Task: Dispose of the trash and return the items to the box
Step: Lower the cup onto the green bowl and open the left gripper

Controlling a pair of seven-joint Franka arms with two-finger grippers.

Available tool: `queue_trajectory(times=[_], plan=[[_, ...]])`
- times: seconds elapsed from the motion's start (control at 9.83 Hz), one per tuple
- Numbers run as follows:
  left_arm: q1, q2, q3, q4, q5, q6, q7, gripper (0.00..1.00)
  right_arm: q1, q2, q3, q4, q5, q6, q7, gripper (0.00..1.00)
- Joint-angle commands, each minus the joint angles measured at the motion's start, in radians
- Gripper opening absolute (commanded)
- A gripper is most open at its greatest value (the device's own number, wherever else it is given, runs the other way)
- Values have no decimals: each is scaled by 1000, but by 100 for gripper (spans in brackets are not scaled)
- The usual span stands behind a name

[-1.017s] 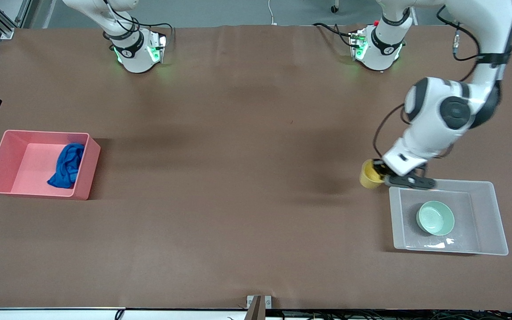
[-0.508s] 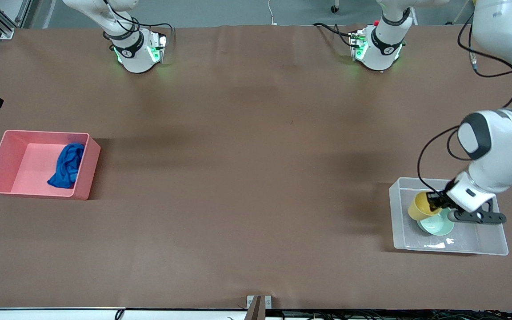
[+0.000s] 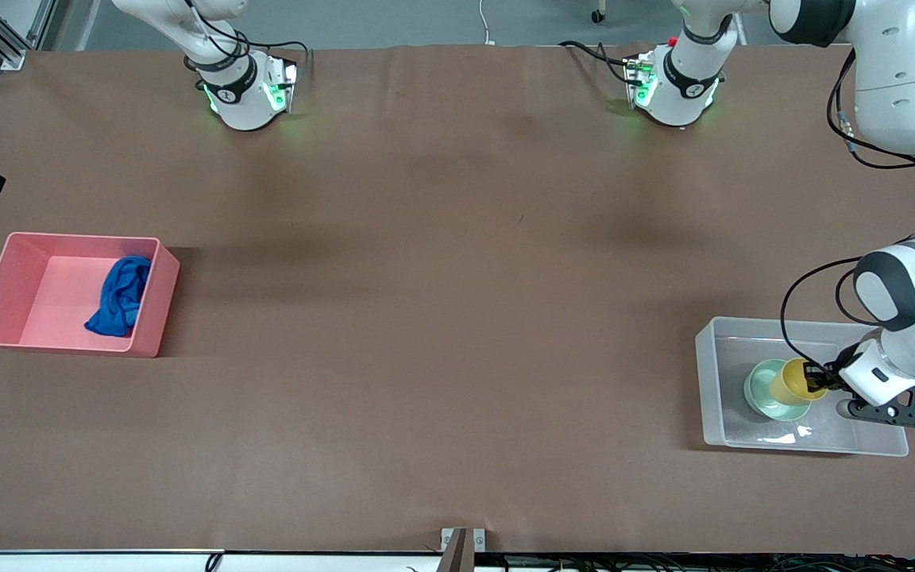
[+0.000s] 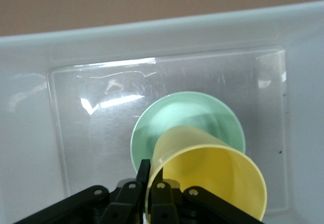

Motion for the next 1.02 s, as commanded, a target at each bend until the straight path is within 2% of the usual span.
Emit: queue_trajectory(times=[0.0,0.1,0.2,0.31,0.41,0.51,0.71,0.81,0.92], plan=[[-3,56,6,8,-22,-12,29,8,-8,3,6,15,-21,-31,-10,100],[-2,70,6,15,-21,-12,32,16,-8,3,7,15,-26,-31,-10,100],[-2,76,6,17,-22,-12,32,42,-8,3,7,15,-26,-32,-10,100],[-11,67,5,18,-22,-10,12,86,-8,3,7,15,-26,-31,-10,100],[-11,32,5,21,-15,-13,14,100,-8,3,7,15,-25,-31,-10,100],[-3,-33,5,6,-7,-36,17,100,-8,3,7,15,-25,-32,-10,100],[-20,-177,3,6,-5,-174,-20,100,-9,3,6,14,-25,-32,-10,100],[-32,-263,-3,6,19,-261,-57,100,-9,3,6,12,-25,-32,-10,100],[-32,-345,-47,6,97,-364,-115,100,-9,3,6,12,-25,-32,-10,100]])
